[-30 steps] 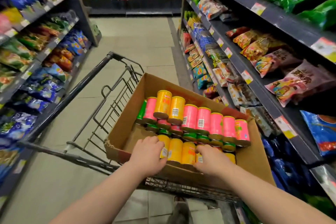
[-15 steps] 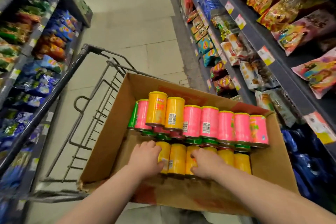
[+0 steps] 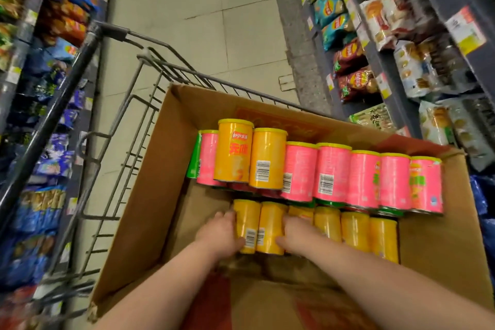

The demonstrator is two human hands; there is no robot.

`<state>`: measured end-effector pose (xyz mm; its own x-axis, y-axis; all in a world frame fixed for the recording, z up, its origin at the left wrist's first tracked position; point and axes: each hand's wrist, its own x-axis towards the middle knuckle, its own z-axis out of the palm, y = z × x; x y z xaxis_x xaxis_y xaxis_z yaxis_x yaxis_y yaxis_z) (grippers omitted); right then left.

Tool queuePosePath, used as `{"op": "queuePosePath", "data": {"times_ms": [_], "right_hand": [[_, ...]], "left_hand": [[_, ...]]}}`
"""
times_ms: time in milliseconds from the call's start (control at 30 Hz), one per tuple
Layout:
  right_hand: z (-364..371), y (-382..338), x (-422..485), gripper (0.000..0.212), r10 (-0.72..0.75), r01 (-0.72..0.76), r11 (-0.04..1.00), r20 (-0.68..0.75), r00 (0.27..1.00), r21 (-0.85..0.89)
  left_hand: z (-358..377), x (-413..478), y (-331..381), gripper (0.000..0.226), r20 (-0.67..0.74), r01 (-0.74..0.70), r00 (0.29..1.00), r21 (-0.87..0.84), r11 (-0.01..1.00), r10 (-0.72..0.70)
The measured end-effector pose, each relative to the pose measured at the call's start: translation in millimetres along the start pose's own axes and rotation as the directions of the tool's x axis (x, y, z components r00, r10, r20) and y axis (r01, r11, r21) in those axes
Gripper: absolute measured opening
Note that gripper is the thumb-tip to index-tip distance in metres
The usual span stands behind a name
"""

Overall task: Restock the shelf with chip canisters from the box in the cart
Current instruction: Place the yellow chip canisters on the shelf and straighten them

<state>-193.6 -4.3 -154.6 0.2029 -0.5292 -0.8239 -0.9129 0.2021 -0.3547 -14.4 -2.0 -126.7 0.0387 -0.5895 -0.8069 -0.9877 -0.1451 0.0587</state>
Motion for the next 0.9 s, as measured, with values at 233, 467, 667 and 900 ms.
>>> {"op": "queuePosePath", "data": {"times_ms": [233,467,667,900], "right_hand": [[21.5,-2.1,18.6,0.059,0.143,-0.143,0.947,0.023,0.990,0.289],[39.4,-6.7,33.2,0.084,0.225,-0.210,0.876,0.019,0.974,0.435],[45.6,-6.8,38.6,0.096,0.238,-0.229,0.861,0.038,0.971,0.455],[41.2,3.8,22.9,0.095,0.217,-0.217,0.813,0.065,0.974,0.541]], "left_hand": [[13.8,19.4,3.7,0.073,0.059,0.174,0.985,-0.423,0.889,-0.164],[26.6,25.5,2.6,0.078,0.062,0.256,0.965,-0.455,0.853,-0.256],[30.9,25.1,4.3,0.075,0.076,0.297,0.951,-0.488,0.821,-0.299],[23.2,14.3,7.8,0.074,0.125,0.296,0.955,-0.479,0.827,-0.269]]}}
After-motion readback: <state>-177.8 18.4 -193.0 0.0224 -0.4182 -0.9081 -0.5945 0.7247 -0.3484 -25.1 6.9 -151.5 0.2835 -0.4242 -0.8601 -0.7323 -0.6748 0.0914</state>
